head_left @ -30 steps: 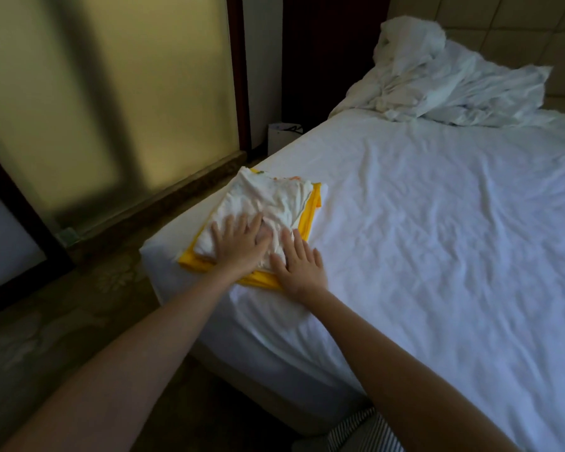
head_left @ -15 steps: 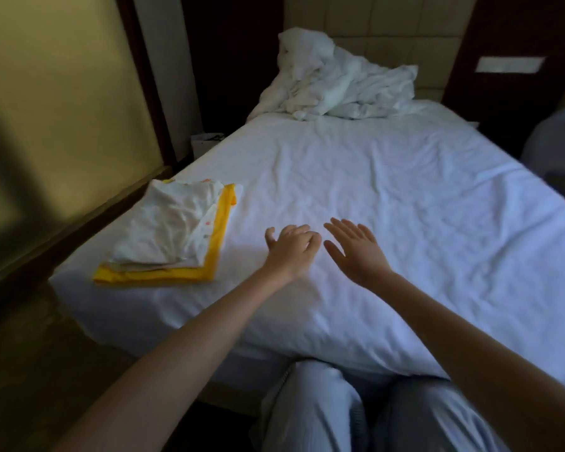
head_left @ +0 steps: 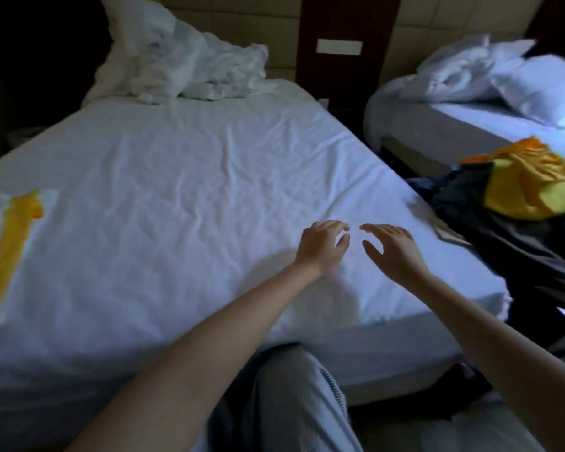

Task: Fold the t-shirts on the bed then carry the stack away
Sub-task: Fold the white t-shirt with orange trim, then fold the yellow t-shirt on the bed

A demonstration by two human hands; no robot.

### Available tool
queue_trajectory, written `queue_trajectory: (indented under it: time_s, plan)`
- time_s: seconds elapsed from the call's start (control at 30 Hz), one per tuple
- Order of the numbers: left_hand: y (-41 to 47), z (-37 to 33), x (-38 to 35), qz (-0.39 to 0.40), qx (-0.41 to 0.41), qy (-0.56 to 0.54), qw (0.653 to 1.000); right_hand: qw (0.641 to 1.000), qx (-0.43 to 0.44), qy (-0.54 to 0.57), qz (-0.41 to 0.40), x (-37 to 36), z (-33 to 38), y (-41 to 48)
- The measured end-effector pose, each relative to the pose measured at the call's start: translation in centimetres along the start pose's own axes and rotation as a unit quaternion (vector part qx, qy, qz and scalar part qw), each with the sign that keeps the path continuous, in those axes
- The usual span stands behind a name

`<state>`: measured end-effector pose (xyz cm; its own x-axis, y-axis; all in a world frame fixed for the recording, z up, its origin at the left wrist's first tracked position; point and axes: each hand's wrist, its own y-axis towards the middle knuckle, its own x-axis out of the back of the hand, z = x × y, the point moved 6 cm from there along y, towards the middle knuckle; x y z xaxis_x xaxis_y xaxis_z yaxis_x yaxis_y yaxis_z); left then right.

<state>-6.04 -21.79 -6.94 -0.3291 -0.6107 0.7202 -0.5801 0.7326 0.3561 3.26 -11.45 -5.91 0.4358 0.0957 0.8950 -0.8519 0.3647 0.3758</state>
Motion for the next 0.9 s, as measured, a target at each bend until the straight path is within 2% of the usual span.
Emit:
queue_trajectory:
  time_s: [0.07,0.13,0.27,0.37,0.5,0.63,0.7,0.8,0.9]
  plan:
    - [2.0,-1.6,-2.7,0.030,-0.007,0.011,0.999,0.999,-0.033,-0.014,-0.009,0.8,-3.3,-1.1]
    - [3.0,-2.4,-4.7,0.029,-0.012,0.007,0.999,0.997,-0.063,-0.024,-0.025,1.4,-6.3,-2.2]
    - [2.7,-1.5,-6.4,-0.094,-0.052,0.050,0.993,0.990,-0.100,-0.065,-0.075,2.8,-11.4,-3.8]
    - [3.0,-0.3,-6.8,-0.126,-0.070,0.065,0.987,0.980,-0.141,-0.105,-0.093,4.4,-15.0,-3.8]
    - [4.7,-0.6,-7.8,-0.073,-0.031,0.088,0.993,0.967,-0.205,-0.112,-0.105,6.5,-18.8,-1.8]
    - [6.5,-0.5,-8.3,-0.068,-0.004,0.097,0.993,0.945,-0.287,-0.110,-0.110,8.1,-22.3,0.4]
    - [6.3,-0.2,-8.4,-0.100,-0.017,0.119,0.988,0.929,-0.342,-0.100,-0.095,8.5,-24.2,1.4]
    - [6.0,0.2,-8.4,-0.129,-0.038,0.110,0.985,0.906,-0.418,-0.062,-0.025,7.7,-27.1,2.1]
    - [6.2,0.6,-8.3,-0.147,-0.039,0.097,0.984,0.899,-0.433,-0.057,0.032,5.7,-28.5,1.9]
